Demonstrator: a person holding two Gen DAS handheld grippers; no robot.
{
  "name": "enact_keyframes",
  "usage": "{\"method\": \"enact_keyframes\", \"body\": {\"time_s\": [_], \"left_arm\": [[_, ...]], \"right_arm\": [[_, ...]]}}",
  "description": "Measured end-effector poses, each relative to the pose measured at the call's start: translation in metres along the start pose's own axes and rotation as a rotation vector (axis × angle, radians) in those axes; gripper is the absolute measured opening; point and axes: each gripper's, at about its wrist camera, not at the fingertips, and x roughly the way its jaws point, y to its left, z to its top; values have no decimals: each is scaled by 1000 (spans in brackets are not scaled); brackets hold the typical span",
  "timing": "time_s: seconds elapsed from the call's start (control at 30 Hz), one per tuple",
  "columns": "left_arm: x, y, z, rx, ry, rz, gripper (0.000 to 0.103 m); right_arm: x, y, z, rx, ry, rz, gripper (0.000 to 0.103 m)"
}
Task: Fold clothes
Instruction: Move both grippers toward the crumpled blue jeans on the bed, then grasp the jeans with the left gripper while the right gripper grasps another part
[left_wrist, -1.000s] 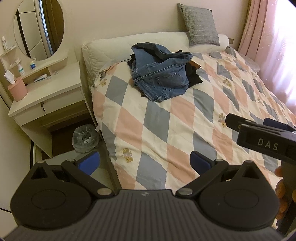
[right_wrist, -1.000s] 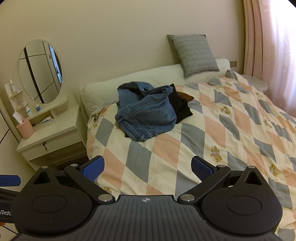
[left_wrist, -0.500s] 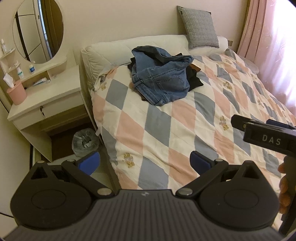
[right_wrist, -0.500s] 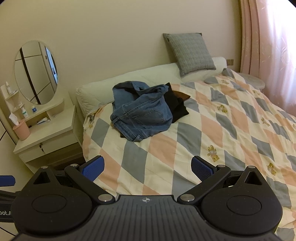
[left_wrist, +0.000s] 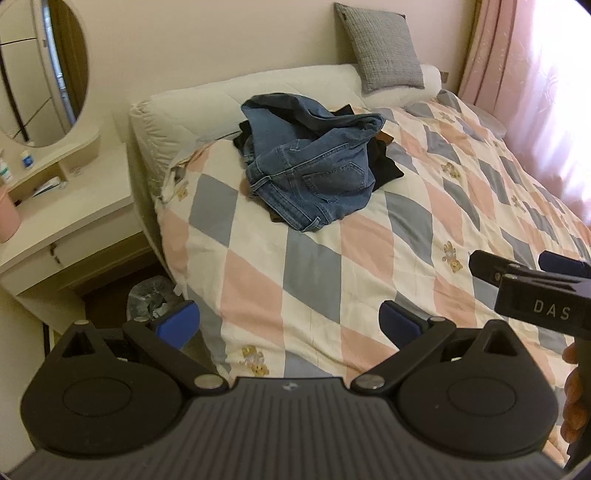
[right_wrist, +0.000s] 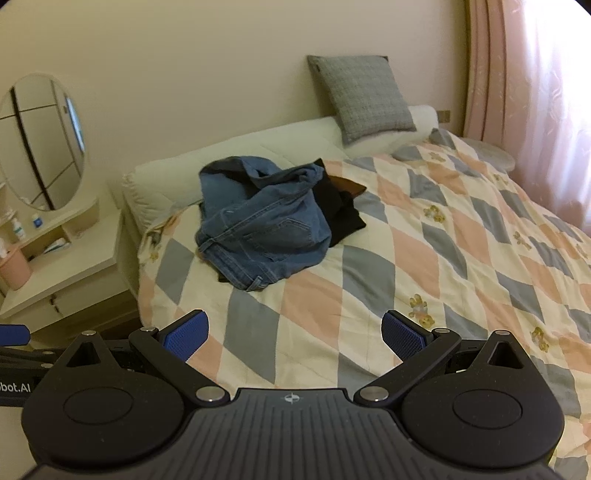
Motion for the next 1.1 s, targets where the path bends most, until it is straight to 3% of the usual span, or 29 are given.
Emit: {"method": "enact_keyframes", "body": {"time_s": [0.3,0.6,1.1], "left_arm": [[48,16,39,53,-4,-5,102],[96,35,62,53,57,12,102],[132,49,90,115,27,-12,102]], "right_arm": [[47,13,26,26,21,-30,103],[94,22,43,41,64,-42,103],[145,37,67,37,100,-51,103]]}}
